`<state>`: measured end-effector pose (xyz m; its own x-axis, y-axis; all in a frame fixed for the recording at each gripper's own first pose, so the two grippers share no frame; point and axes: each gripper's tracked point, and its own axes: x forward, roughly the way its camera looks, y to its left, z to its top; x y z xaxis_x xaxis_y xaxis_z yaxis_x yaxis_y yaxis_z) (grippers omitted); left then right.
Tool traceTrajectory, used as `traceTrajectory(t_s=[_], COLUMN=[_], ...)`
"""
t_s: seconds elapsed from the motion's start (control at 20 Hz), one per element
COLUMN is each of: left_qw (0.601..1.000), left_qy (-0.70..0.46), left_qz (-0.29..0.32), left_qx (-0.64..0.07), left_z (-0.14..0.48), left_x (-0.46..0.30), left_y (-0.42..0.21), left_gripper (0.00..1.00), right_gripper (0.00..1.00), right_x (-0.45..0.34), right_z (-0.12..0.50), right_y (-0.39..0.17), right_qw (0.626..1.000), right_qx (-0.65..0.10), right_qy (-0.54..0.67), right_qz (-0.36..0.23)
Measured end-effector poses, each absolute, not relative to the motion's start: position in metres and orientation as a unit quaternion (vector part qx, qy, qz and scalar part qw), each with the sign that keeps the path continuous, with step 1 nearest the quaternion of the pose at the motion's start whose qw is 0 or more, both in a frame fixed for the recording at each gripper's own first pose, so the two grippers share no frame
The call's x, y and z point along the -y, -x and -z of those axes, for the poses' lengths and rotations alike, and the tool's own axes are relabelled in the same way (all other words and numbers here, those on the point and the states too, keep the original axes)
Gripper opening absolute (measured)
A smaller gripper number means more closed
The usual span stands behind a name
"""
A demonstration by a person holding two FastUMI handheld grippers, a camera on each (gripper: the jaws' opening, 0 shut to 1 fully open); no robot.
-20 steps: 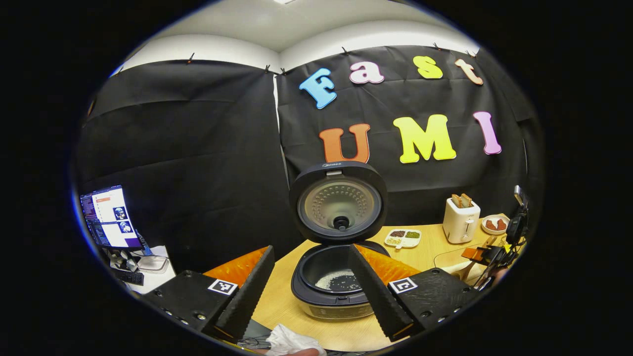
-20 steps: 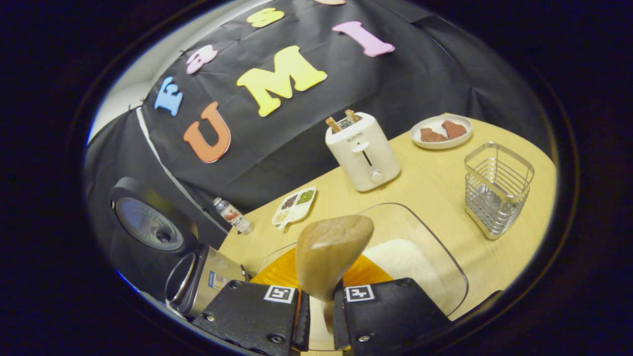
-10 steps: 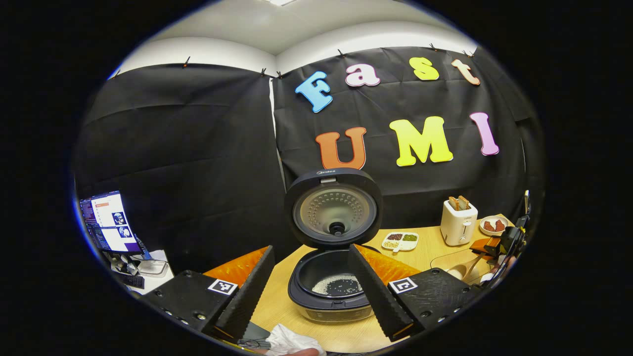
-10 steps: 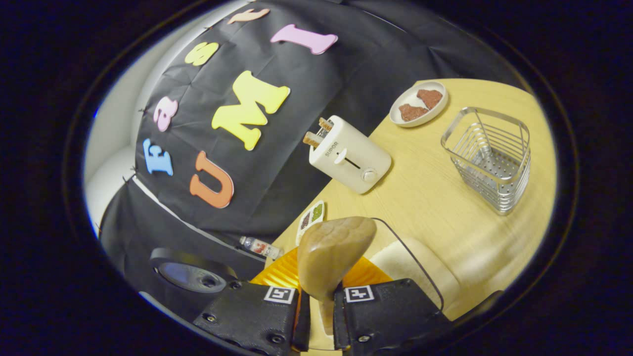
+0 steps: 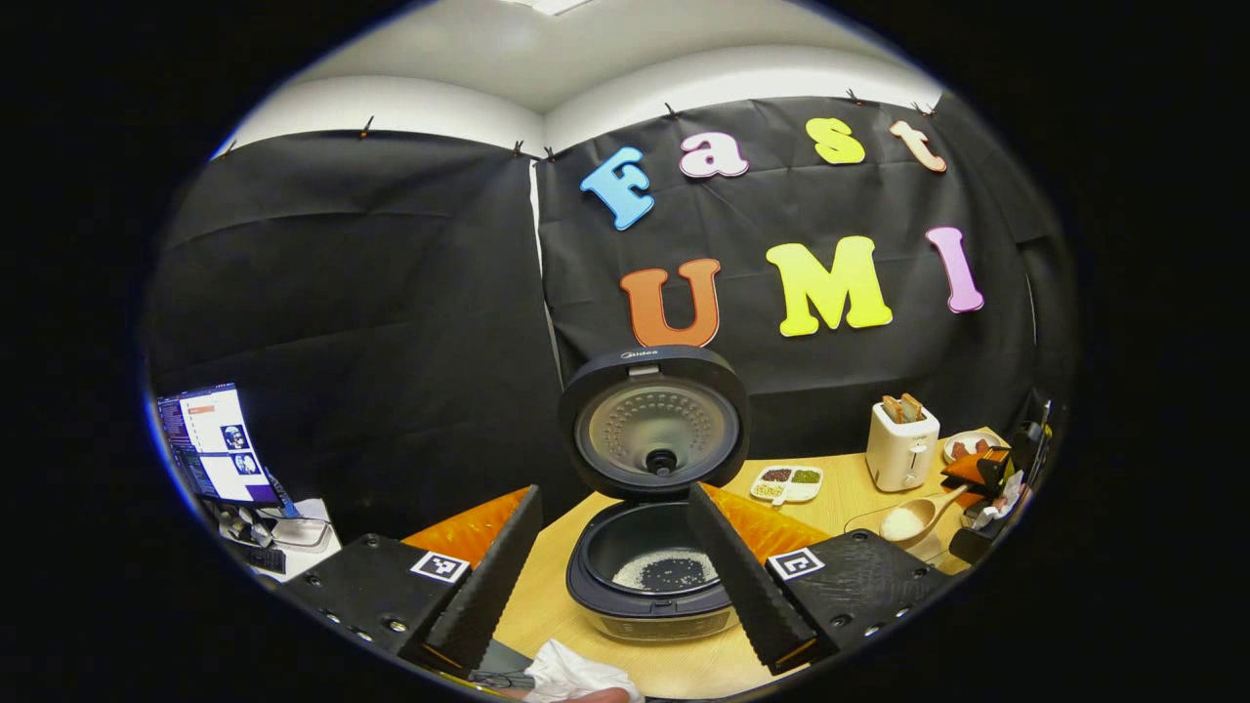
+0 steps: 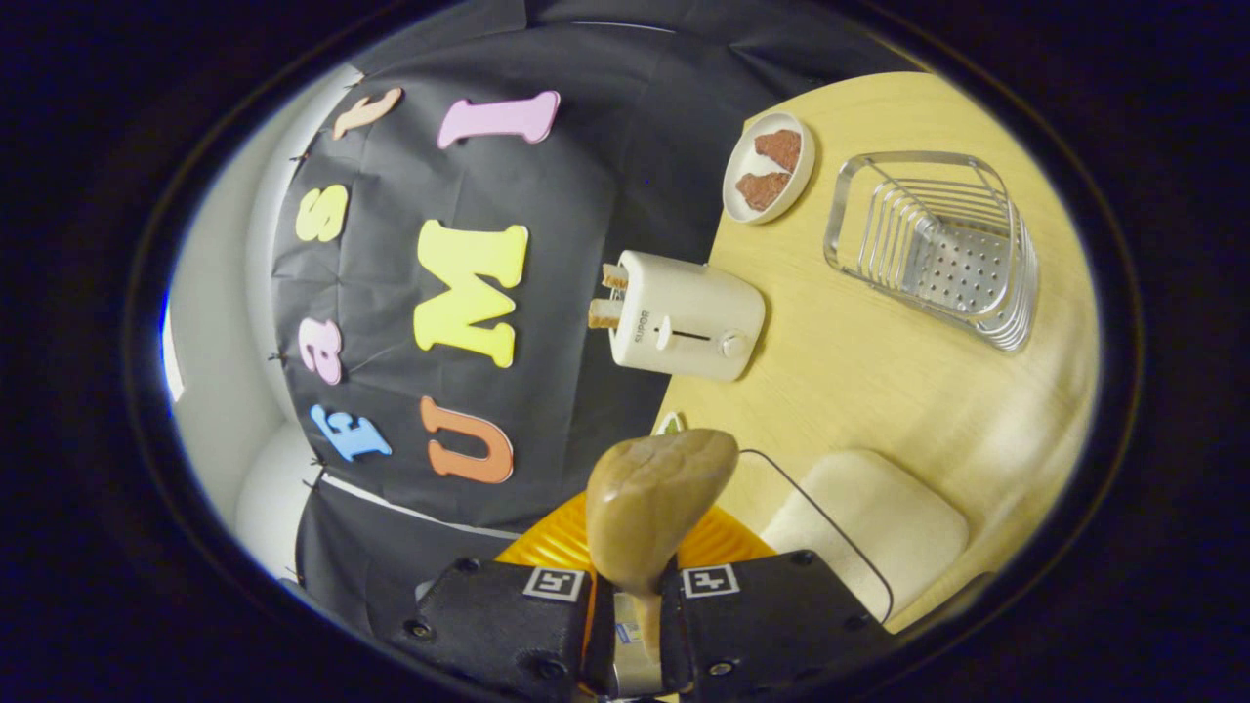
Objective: Close the left gripper, press the button to open the rice cooker; take a wooden spoon from the chopstick holder with the right hand, scoop a spoonful of rice and pour it into the rice cooker, then put the wooden spoon back into the chopstick holder.
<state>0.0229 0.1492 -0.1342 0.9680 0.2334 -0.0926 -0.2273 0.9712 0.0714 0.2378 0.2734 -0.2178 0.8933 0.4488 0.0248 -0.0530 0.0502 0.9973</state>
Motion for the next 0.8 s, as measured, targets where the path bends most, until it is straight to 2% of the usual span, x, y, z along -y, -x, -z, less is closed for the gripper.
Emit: traceTrajectory(t_s=[0.35, 0.5, 0.65, 0.8], left_qw=[0.991, 0.99, 0.988, 0.986], left_qy=[-0.032, -0.027, -0.017, -0.013], left_qz=[-0.123, -0.131, -0.142, -0.156], left_qx=[-0.049, -0.05, -0.049, -0.052], left_z=[0.133, 0.132, 0.133, 0.137], left_x=[-0.155, -0.161, -0.171, -0.181], left_y=[-0.018, -0.012, -0.006, 0.0], left_gripper=[0.95, 0.95, 0.95, 0.96], right_gripper=[0.23, 0.23, 0.23, 0.23], right_x=[-0.285, -0.304, -0.346, -0.404], right_z=[0.163, 0.136, 0.107, 0.091], right_y=[-0.235, -0.23, -0.22, -0.21], right_qw=[0.707, 0.722, 0.702, 0.707], right_qx=[-0.142, -0.142, -0.154, -0.175], right_qy=[-0.667, -0.647, -0.659, -0.637], right_qz=[-0.189, -0.201, -0.225, -0.253])
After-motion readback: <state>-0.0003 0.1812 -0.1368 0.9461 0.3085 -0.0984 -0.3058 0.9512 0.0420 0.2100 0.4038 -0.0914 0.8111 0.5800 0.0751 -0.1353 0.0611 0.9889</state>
